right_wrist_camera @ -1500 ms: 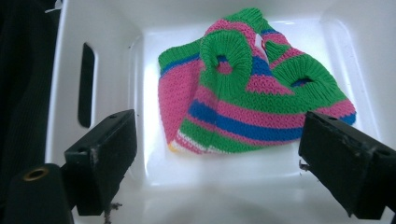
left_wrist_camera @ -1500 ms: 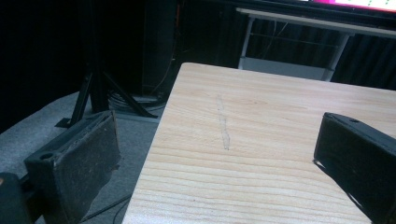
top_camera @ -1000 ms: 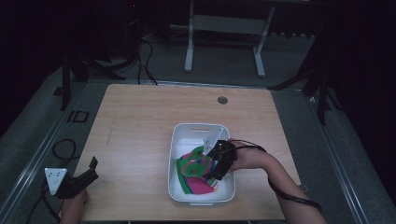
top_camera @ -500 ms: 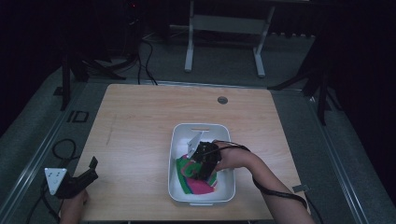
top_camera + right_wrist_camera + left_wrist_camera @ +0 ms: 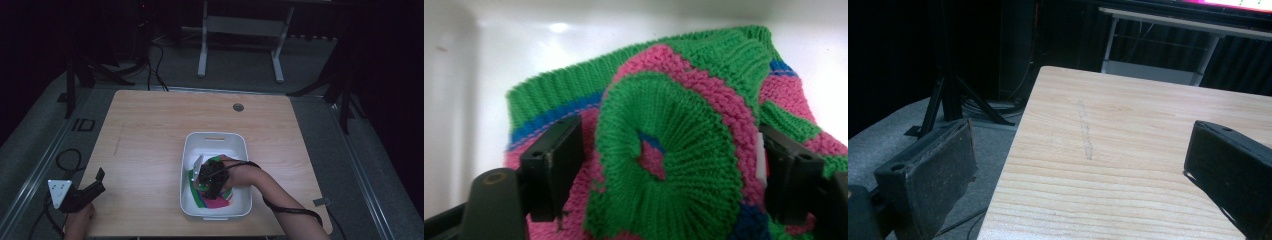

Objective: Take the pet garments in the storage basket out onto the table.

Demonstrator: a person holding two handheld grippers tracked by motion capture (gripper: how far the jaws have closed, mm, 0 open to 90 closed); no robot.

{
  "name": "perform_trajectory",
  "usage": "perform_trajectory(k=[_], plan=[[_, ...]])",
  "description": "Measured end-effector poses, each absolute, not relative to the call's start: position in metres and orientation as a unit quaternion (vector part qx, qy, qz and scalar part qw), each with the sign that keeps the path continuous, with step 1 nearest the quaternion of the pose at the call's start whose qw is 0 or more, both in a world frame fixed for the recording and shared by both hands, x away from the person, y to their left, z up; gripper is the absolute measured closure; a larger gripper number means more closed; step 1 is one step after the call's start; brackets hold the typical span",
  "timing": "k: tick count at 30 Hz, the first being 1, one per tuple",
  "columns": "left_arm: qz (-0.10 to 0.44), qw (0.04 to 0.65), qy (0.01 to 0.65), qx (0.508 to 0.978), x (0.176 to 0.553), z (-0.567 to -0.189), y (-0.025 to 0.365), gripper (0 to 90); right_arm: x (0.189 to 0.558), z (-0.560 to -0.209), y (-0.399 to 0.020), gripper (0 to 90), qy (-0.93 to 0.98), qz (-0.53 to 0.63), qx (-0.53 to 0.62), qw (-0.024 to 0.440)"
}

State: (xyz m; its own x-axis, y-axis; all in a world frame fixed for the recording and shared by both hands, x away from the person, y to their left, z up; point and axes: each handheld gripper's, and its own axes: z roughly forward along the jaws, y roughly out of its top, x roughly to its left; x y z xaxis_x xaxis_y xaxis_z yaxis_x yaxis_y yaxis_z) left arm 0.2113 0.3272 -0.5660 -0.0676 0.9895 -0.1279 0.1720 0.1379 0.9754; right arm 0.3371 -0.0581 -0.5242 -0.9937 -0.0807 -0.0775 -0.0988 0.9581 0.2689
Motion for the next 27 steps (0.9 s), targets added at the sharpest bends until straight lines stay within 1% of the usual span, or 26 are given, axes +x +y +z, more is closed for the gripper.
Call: perform_trajectory(k=[1,3,6,12,19,27], plan=[[0.433,0.472,0.588,0.494,0.211,-0.566,0.327,0.9,0.336,-0.523,-0.058,34.5,0.988,0.139,-0.049,0.038],[0.433,0.473,0.589,0.493,0.211,-0.566,0.327,0.9,0.335,-0.52,-0.059,65.3,0.986,0.142,-0.051,0.065],[0.433,0.472,0.589,0.494,0.211,-0.566,0.327,0.9,0.336,-0.517,-0.06,73.7,0.986,0.144,-0.049,0.065],[0.432,0.472,0.588,0.494,0.211,-0.566,0.327,0.9,0.34,-0.501,-0.068,76.0,0.982,0.178,-0.026,0.06],[0.433,0.473,0.589,0.493,0.211,-0.566,0.327,0.9,0.343,-0.47,-0.081,76.7,0.974,0.217,-0.02,0.058],[0.432,0.473,0.589,0.492,0.211,-0.566,0.327,0.9,0.344,-0.436,-0.091,76.8,0.967,0.245,-0.019,0.072]])
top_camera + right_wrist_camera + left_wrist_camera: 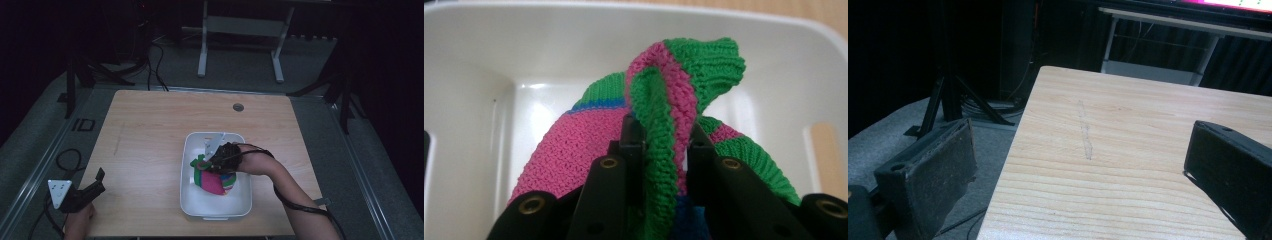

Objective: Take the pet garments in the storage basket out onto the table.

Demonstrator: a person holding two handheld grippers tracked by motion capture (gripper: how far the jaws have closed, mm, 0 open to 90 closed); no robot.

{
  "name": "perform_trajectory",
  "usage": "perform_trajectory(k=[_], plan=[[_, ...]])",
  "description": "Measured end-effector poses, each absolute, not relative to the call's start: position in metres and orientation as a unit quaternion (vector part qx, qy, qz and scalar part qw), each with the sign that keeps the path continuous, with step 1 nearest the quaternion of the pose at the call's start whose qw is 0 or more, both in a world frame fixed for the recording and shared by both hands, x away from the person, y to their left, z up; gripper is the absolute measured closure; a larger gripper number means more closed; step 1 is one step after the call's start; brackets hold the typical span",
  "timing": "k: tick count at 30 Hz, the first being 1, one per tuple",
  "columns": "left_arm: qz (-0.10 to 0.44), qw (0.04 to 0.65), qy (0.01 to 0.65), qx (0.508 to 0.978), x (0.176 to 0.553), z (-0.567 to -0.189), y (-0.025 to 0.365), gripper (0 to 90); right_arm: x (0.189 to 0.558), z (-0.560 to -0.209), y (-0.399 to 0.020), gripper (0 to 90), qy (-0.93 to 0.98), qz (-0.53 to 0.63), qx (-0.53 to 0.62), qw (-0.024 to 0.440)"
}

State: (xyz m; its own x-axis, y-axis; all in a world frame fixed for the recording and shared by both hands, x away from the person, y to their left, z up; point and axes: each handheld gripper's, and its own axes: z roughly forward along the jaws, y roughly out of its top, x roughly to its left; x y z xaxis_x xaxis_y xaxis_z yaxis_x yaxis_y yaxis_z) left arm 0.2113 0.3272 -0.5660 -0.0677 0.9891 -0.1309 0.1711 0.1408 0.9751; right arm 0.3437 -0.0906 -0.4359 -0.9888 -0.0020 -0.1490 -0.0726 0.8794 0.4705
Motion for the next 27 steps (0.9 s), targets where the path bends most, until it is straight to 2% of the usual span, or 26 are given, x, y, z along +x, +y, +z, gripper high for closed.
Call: perform_trajectory(k=[14,27], plan=[[0.434,0.473,0.588,0.492,0.211,-0.566,0.327,0.9,0.34,-0.359,-0.103,76.7,0.952,0.282,-0.031,0.114],[0.434,0.473,0.588,0.493,0.211,-0.566,0.327,0.9,0.341,-0.331,-0.126,76.7,0.947,0.292,-0.021,0.131]])
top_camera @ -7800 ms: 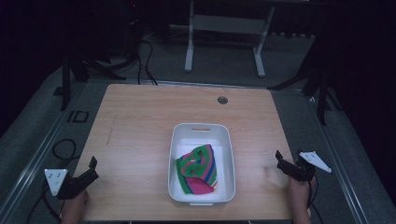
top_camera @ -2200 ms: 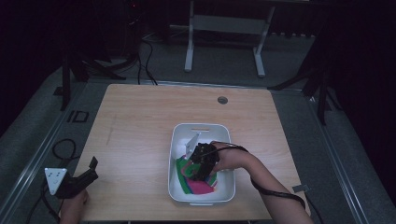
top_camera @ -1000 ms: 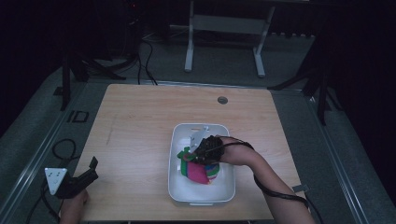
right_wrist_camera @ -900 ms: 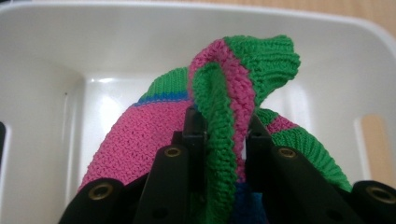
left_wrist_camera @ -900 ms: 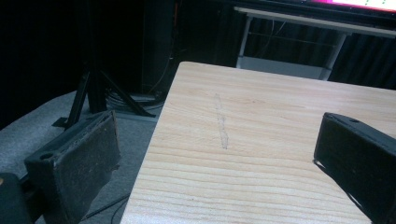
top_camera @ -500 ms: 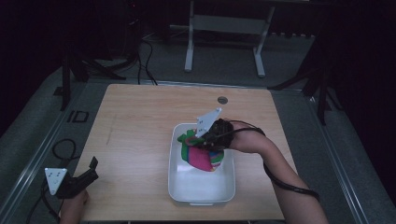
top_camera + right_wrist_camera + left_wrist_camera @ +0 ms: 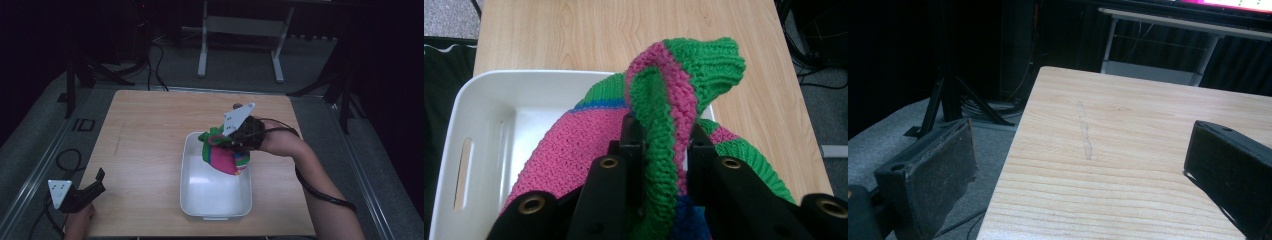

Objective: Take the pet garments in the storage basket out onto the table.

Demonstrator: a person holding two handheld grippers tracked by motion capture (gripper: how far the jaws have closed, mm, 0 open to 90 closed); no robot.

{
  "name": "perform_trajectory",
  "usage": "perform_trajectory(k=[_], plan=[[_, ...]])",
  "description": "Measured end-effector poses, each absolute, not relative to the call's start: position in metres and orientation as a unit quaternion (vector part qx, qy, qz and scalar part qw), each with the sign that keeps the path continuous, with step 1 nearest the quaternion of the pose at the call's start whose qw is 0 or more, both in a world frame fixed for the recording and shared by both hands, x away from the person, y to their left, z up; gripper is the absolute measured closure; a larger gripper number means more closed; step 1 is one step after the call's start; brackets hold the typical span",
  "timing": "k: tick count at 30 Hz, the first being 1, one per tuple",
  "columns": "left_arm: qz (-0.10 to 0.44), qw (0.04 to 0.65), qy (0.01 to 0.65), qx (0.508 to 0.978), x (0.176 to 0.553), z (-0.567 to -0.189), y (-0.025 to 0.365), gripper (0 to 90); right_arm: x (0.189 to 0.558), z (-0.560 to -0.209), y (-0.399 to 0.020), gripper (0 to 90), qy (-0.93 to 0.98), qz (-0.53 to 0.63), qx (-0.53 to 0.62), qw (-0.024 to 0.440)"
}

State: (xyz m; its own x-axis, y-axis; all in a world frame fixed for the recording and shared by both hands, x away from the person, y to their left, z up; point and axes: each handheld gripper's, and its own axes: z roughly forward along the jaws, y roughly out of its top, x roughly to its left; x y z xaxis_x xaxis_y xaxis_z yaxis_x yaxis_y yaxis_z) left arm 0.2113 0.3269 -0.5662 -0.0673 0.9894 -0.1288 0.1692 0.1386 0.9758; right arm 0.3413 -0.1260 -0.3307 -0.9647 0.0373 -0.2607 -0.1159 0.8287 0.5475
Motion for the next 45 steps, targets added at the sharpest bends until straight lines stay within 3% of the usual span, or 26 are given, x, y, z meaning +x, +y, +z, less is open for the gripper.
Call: perform_trajectory(k=[33,45], plan=[[0.436,0.469,0.586,0.497,0.212,-0.566,0.326,0.9,0.352,-0.336,-0.274,76.5,0.931,0.298,0.115,0.174],[0.436,0.467,0.586,0.498,0.212,-0.566,0.326,0.9,0.36,-0.361,-0.295,76.4,0.931,0.288,0.146,0.17]])
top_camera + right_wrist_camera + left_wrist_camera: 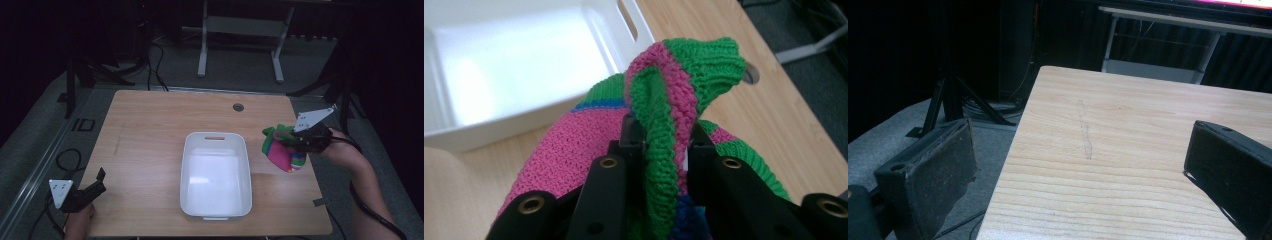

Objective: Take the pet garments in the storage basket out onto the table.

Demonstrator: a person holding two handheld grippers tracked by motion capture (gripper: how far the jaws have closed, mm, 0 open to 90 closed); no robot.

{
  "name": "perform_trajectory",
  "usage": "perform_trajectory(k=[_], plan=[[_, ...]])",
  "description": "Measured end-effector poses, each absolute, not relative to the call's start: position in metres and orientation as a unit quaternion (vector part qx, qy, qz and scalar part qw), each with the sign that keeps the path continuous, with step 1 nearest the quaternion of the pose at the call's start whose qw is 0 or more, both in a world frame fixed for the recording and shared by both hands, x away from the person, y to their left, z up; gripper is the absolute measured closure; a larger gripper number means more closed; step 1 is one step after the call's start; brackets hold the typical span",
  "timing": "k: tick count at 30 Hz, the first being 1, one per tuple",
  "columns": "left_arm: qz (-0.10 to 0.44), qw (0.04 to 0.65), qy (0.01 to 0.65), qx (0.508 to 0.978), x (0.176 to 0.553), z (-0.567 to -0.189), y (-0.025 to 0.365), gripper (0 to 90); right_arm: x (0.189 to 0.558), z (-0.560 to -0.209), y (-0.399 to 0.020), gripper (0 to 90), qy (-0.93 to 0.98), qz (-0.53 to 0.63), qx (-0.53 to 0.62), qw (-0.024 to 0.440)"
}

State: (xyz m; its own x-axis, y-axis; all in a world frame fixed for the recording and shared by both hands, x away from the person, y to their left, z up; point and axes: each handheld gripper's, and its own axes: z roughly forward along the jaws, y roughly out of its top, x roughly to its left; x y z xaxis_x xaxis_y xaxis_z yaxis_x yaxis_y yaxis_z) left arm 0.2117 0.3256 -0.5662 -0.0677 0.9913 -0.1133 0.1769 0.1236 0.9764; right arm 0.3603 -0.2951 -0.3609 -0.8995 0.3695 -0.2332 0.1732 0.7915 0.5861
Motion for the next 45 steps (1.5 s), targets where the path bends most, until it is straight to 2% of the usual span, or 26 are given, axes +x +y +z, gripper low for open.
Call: perform_trajectory(k=[13,27,40,45], plan=[[0.435,0.469,0.586,0.497,0.212,-0.566,0.326,0.9,0.381,-0.43,-0.296,76.2,0.935,0.275,0.176,0.137],[0.435,0.468,0.586,0.499,0.212,-0.566,0.326,0.9,0.394,-0.501,-0.294,75.8,0.927,0.274,0.219,0.13],[0.436,0.468,0.585,0.499,0.211,-0.566,0.326,0.9,0.395,-0.533,-0.283,74.1,0.928,0.269,0.234,0.11],[0.435,0.468,0.585,0.499,0.211,-0.566,0.326,0.9,0.395,-0.528,-0.283,67.2,0.928,0.271,0.236,0.099]])
